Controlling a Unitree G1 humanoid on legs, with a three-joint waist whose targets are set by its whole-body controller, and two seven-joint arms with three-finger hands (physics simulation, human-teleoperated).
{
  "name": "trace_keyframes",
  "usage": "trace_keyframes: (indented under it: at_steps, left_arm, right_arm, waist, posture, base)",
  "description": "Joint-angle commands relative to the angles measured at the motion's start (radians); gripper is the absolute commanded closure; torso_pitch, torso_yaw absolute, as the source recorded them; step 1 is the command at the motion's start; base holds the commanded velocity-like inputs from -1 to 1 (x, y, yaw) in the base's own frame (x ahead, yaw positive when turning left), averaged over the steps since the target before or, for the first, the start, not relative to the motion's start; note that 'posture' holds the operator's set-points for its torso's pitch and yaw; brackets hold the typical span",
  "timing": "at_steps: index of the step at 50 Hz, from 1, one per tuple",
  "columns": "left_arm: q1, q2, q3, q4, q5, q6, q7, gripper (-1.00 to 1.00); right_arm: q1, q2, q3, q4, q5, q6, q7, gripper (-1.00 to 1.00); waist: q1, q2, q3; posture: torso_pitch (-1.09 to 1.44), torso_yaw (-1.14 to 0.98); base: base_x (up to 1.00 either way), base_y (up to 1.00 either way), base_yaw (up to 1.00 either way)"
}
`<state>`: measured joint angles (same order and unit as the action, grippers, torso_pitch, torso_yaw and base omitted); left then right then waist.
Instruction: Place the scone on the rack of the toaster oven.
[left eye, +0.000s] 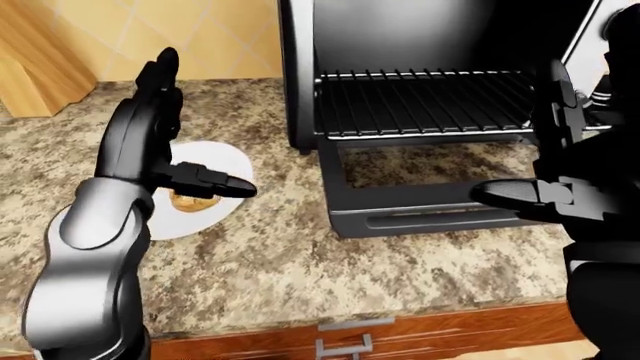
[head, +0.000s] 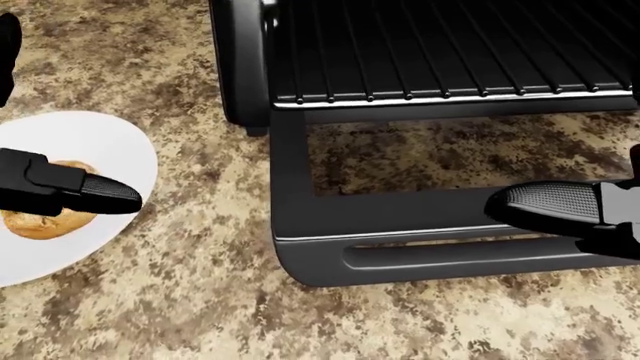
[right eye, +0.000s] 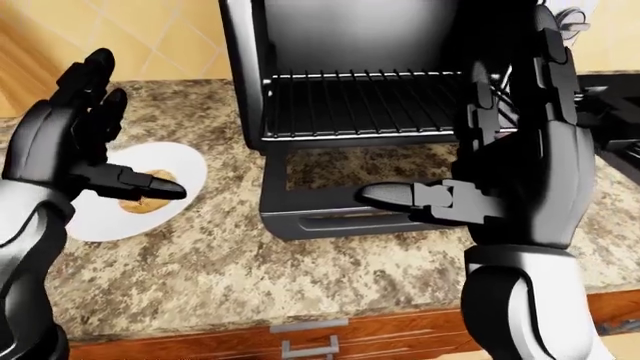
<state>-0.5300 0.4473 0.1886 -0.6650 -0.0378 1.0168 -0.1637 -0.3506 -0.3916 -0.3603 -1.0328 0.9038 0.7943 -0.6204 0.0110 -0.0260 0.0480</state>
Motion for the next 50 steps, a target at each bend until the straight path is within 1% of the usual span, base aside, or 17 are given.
trace_keyframes:
  at_steps: [1,3,6,9,11,13,16,21,25,30,38,43,47,50]
  left_arm:
    - [-0.028,0.003,0.024,0.012,0.086,-0.084,-0.09,-1.0]
    - [-0.03,0.008,0.03,0.042,0.126,-0.114,-0.159,-1.0]
    - [-0.044,0.017,0.04,0.046,0.174,-0.094,-0.24,-1.0]
    - [-0.06,0.028,0.045,0.06,0.217,-0.08,-0.303,-1.0]
    - [-0.059,0.04,0.038,0.077,0.241,-0.076,-0.36,-1.0]
    - [-0.062,0.04,0.042,0.093,0.265,-0.08,-0.397,-1.0]
    - [-0.085,0.044,0.064,0.125,0.275,-0.079,-0.429,-1.0]
    - [-0.084,0.053,0.077,0.196,0.281,-0.151,-0.452,-1.0]
    - [-0.067,0.048,0.074,0.209,0.303,-0.178,-0.46,-0.79]
    - [-0.072,0.046,0.077,0.229,0.314,-0.196,-0.47,-0.67]
    - [-0.066,0.042,0.092,0.264,0.314,-0.236,-0.456,-0.64]
    - [-0.049,0.034,0.085,0.28,0.317,-0.26,-0.44,-0.65]
    - [-0.042,0.028,0.082,0.29,0.322,-0.275,-0.436,-0.63]
    - [-0.045,0.025,0.082,0.312,0.325,-0.292,-0.427,-0.58]
  right_arm:
    - [-0.021,-0.003,-0.009,-0.014,-0.02,-0.014,0.012,-1.0]
    - [-0.017,0.008,-0.005,-0.007,-0.04,-0.018,0.027,-1.0]
    - [-0.006,0.027,0.004,-0.009,-0.066,-0.02,0.045,-1.0]
    - [-0.008,0.039,0.006,-0.008,-0.08,-0.015,0.056,-1.0]
    - [-0.006,0.043,0.001,-0.01,-0.082,-0.013,0.06,-1.0]
    - [-0.004,0.045,-0.002,-0.011,-0.081,-0.012,0.061,-1.0]
    - [-0.003,0.047,-0.001,-0.012,-0.083,-0.012,0.062,-1.0]
    - [-0.003,0.054,0.004,-0.008,-0.095,-0.015,0.07,-1.0]
    - [0.004,0.059,0.005,-0.007,-0.102,-0.021,0.078,-1.0]
    - [0.016,0.063,-0.003,-0.009,-0.105,-0.027,0.089,-1.0]
    - [0.021,0.067,-0.004,-0.002,-0.114,-0.036,0.1,-1.0]
    - [0.016,0.058,-0.013,-0.007,-0.099,-0.029,0.09,-1.0]
    - [0.017,0.053,-0.019,-0.007,-0.092,-0.03,0.088,-1.0]
    - [0.02,0.051,-0.02,-0.008,-0.089,-0.033,0.086,-1.0]
  waist:
    - [0.001,0.001,-0.018]
    - [0.002,0.002,-0.019]
    - [0.001,0.004,-0.021]
    - [0.0,0.004,-0.021]
    - [0.001,0.004,-0.021]
    - [0.002,0.005,-0.021]
    - [0.003,0.005,-0.022]
    - [0.001,0.005,-0.022]
    - [0.001,0.006,-0.025]
    - [0.002,0.004,-0.026]
    - [0.001,0.005,-0.028]
    - [0.001,0.006,-0.03]
    - [0.001,0.005,-0.031]
    - [0.001,0.004,-0.031]
  posture:
    - [0.0,0.0]
    - [0.0,0.0]
    - [0.0,0.0]
    - [0.0,0.0]
    - [0.0,0.0]
    - [0.0,0.0]
    - [0.0,0.0]
    - [0.0,0.0]
    - [0.0,0.0]
    - [0.0,0.0]
    - [0.0,0.0]
    - [0.0,0.0]
    - [0.0,0.0]
    - [0.0,0.0]
  base:
    - [0.0,0.0,0.0]
    - [0.0,0.0,0.0]
    - [0.0,0.0,0.0]
    - [0.0,0.0,0.0]
    - [0.0,0.0,0.0]
    - [0.0,0.0,0.0]
    - [0.0,0.0,0.0]
    - [0.0,0.0,0.0]
    - [0.0,0.0,0.0]
    - [0.0,0.0,0.0]
    - [0.0,0.0,0.0]
    - [0.0,0.0,0.0]
    - [0.0,0.0,0.0]
    - [0.0,0.0,0.0]
